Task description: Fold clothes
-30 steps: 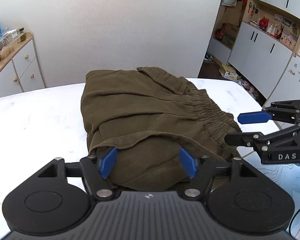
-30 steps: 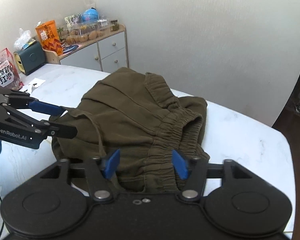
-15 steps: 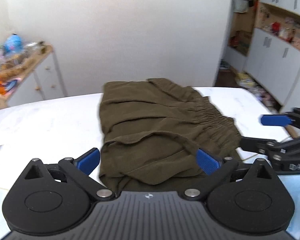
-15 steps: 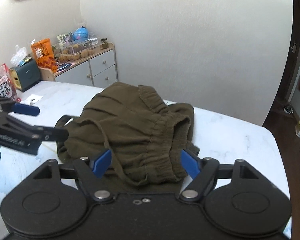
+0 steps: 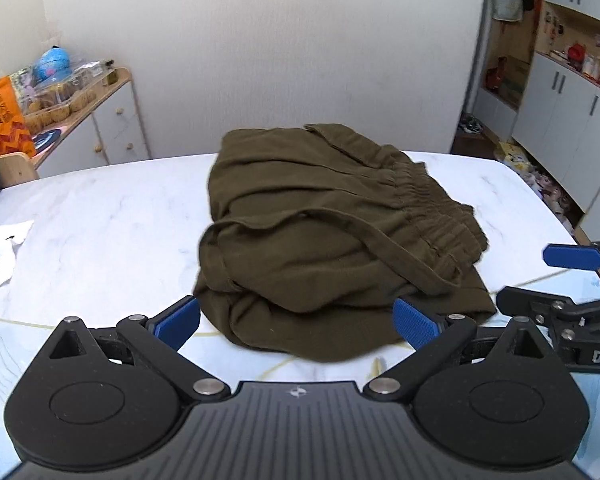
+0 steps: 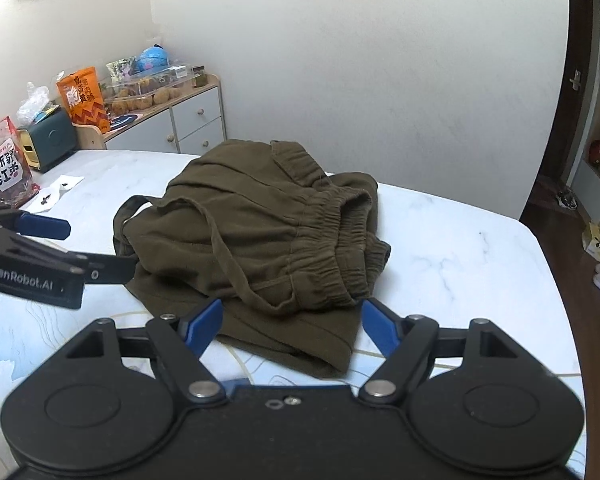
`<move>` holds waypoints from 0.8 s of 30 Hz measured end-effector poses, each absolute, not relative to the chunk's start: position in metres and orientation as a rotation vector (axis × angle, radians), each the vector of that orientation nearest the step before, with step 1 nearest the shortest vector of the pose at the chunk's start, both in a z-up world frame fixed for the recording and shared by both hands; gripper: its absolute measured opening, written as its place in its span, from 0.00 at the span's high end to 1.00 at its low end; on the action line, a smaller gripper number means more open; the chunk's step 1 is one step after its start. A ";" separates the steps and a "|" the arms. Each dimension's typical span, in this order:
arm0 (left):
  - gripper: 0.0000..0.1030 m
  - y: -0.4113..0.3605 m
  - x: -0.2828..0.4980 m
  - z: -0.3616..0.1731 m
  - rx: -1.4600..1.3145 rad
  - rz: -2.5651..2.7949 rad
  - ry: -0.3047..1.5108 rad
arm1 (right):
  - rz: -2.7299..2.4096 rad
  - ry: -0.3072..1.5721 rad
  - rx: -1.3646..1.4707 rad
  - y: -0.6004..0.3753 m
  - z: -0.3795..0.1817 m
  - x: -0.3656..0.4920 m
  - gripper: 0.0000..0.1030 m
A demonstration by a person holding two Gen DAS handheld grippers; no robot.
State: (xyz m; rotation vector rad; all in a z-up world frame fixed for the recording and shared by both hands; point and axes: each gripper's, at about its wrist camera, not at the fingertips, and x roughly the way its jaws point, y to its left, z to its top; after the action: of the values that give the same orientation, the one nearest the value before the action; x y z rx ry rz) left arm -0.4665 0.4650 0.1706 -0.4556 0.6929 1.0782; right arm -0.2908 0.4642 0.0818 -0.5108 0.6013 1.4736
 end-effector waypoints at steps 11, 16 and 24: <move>0.00 0.457 -0.464 0.174 -0.450 1.082 0.682 | 1.456 0.613 -0.486 0.459 0.082 -0.290 0.00; 0.00 0.458 -0.463 0.174 -0.445 1.092 0.690 | 1.445 0.621 -0.482 0.457 0.080 -0.288 0.00; 0.00 0.458 -0.464 0.169 -0.445 1.105 0.716 | 1.443 0.634 -0.490 0.454 0.076 -0.288 0.00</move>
State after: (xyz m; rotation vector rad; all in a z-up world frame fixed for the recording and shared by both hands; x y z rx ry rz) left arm -0.4635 0.4582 0.1687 -0.4453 0.7159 1.1054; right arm -0.2878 0.4536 0.0764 -0.4897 0.6340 1.4426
